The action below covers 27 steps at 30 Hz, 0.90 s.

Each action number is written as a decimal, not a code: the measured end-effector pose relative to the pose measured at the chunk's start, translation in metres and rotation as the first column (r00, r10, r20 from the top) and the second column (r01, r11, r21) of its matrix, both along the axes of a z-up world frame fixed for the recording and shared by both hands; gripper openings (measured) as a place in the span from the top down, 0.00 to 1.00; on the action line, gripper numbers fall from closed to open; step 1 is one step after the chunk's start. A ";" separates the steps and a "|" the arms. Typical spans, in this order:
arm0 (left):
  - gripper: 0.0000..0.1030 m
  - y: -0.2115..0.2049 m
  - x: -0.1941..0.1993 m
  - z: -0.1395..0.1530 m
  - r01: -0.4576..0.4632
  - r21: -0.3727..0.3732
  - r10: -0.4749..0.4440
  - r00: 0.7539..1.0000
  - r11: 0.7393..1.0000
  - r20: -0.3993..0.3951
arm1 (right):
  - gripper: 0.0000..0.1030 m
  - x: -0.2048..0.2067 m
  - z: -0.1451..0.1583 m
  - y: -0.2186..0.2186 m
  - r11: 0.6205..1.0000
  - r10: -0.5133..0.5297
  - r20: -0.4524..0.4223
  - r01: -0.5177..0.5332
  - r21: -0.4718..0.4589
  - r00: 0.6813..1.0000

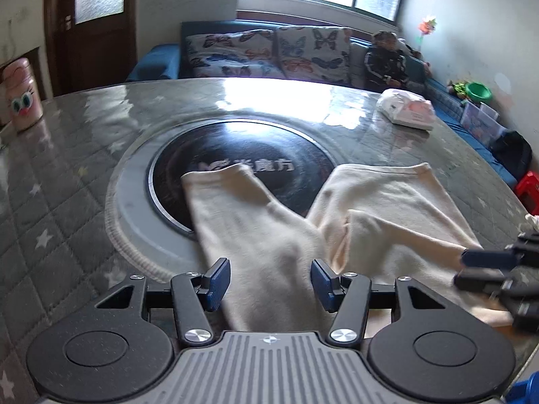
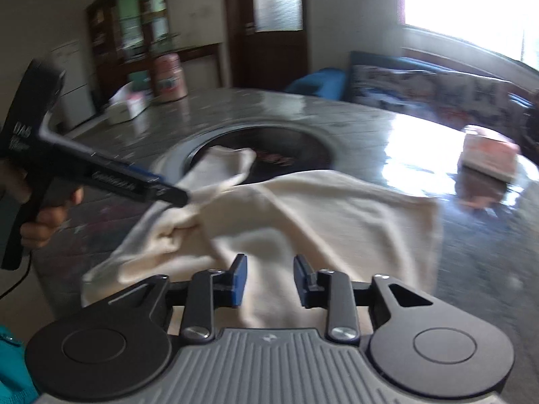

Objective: Fold clothes

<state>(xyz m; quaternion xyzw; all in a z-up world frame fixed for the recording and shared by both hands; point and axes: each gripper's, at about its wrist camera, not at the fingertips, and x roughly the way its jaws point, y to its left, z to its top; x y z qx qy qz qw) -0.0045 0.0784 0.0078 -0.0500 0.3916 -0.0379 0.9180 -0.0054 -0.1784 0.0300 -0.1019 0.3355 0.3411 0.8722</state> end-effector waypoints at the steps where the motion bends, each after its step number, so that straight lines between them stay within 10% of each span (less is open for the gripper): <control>1: 0.45 0.003 0.001 0.000 -0.010 -0.003 0.010 1.000 1.000 -0.003 | 0.71 0.000 -0.004 0.007 1.000 0.021 -0.004 -0.021 -0.010 1.000; 16: 0.45 0.022 0.028 -0.009 -0.097 0.002 0.097 0.995 0.995 0.001 | 0.98 0.000 -0.002 -0.029 0.984 -0.165 0.075 0.169 -0.056 0.983; 27: 0.51 0.024 0.053 -0.024 -0.115 0.052 0.115 0.993 0.992 0.007 | 0.95 -0.003 0.006 -0.141 0.804 -0.587 0.098 0.593 -0.049 0.804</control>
